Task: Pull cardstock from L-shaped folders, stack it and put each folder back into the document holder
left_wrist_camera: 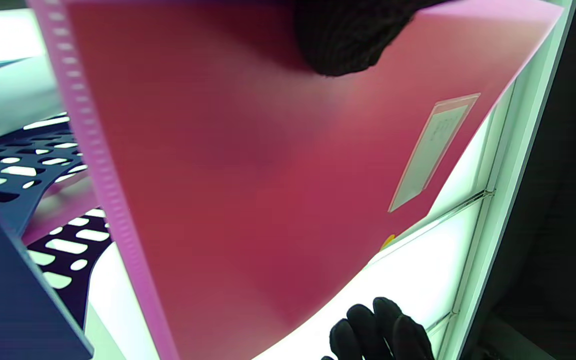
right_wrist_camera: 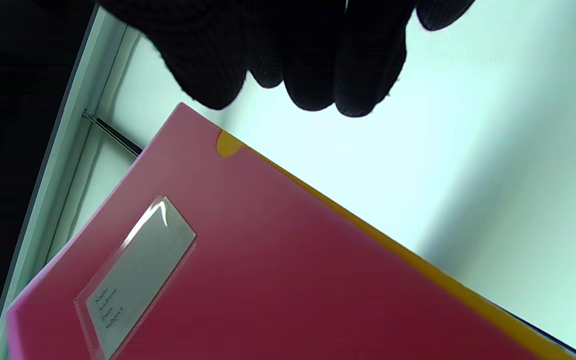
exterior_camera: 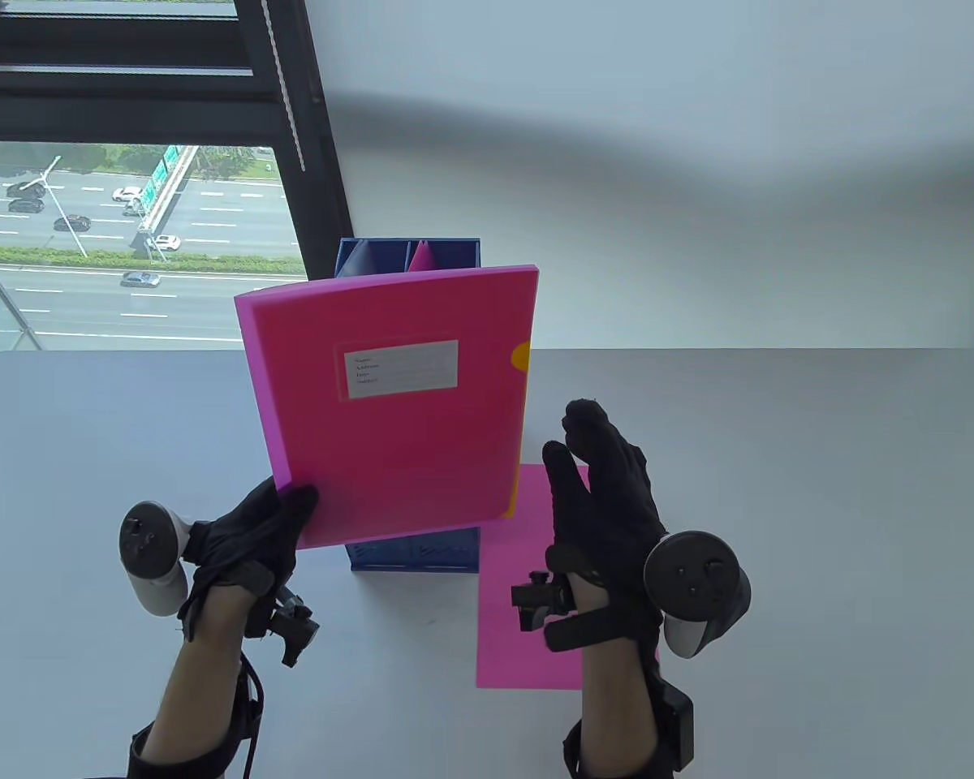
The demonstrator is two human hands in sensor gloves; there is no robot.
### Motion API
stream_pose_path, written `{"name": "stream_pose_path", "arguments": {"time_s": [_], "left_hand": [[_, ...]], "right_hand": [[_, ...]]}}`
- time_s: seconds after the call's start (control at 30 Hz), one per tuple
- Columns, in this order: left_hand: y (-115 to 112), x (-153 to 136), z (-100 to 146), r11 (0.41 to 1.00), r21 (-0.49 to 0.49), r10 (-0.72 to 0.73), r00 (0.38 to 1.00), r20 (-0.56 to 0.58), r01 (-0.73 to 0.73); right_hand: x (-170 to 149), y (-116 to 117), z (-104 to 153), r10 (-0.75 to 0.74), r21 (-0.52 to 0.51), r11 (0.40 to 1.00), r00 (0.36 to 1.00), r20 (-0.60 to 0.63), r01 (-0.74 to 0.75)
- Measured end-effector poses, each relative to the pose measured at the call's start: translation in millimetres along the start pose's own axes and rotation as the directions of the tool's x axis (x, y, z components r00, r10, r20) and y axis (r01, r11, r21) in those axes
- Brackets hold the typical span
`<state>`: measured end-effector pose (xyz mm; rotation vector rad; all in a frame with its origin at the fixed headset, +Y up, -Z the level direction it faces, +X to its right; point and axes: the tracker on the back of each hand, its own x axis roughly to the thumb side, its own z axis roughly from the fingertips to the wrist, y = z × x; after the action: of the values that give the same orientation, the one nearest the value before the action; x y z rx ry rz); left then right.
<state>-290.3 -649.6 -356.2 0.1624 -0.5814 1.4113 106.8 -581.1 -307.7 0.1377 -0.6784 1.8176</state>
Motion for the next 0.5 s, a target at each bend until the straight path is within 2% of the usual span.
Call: {"name": "stream_pose_path", "arguments": {"time_s": [0.3,0.37,0.43,0.5], "left_hand": [[-17.0,-18.7,-6.6,0.979,-0.163,0.122,0.992,-0.03,-0.125],[-24.5,-21.7,-8.0,0.97,-0.196,0.138,0.99,-0.04,-0.143],[-29.9,-25.1,-8.1,0.966,-0.211,0.139,0.989,-0.055,-0.148],[-32.7,-28.6,-8.3,0.964,-0.208,0.155,0.985,-0.069,-0.166]], "right_hand": [[-19.9,12.3,-7.6,-0.2,0.17,0.962,0.974,-0.104,0.216],[-21.5,14.7,-8.0,-0.232,0.182,0.951,0.967,-0.107,0.249],[-21.8,14.6,-7.2,-0.247,0.153,0.953,0.964,-0.097,0.26],[-19.9,12.5,-7.3,-0.169,0.13,0.976,0.984,-0.053,0.175]]}}
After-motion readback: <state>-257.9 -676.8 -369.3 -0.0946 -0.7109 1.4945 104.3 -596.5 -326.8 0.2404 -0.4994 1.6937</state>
